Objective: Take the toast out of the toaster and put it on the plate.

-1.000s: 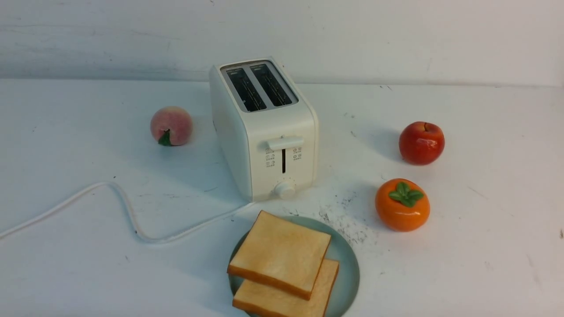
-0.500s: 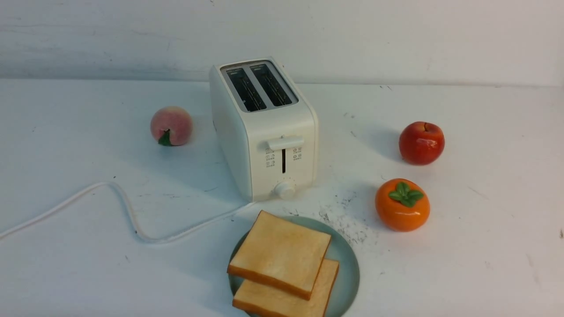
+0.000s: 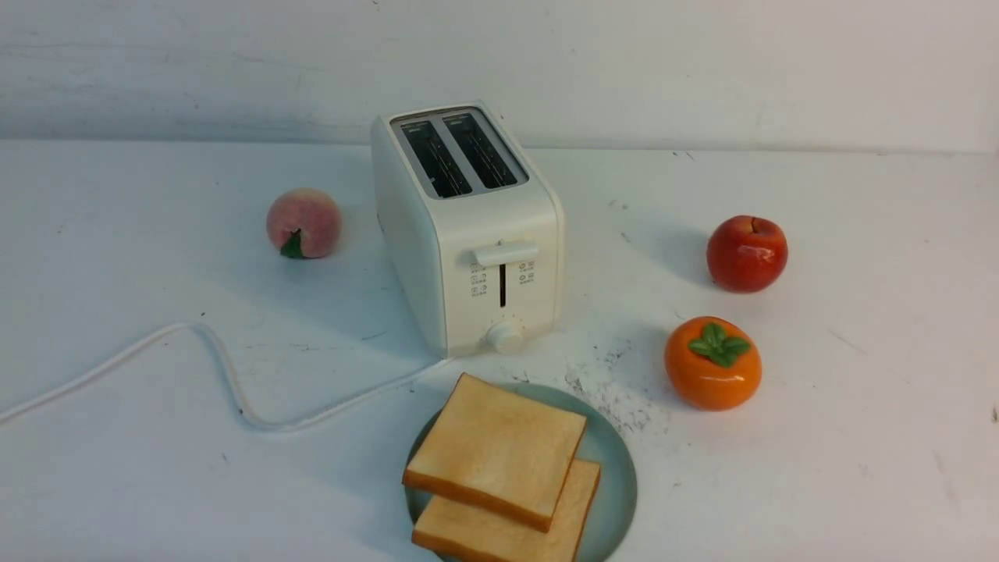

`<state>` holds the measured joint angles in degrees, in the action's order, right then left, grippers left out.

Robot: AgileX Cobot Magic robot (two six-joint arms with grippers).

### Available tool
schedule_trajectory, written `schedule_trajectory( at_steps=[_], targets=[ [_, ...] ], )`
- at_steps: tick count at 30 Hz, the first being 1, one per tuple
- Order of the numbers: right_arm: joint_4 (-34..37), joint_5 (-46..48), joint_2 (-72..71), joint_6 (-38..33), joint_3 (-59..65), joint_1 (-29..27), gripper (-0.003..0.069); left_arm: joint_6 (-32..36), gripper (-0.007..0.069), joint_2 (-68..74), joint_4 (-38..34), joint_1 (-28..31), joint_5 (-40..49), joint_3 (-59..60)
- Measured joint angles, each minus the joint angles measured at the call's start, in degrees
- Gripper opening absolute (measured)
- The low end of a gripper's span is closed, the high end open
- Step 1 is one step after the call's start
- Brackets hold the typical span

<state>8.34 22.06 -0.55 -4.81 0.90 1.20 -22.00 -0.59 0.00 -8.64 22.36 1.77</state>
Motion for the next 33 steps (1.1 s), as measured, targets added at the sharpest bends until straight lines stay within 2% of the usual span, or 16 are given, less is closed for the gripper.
schedule_trajectory(
  at_steps=[33],
  targets=[
    [-0.05,0.0,0.0,0.0,0.0,0.0,0.024,0.0,0.0162,0.0,0.0,0.0,0.0,0.0]
  ],
)
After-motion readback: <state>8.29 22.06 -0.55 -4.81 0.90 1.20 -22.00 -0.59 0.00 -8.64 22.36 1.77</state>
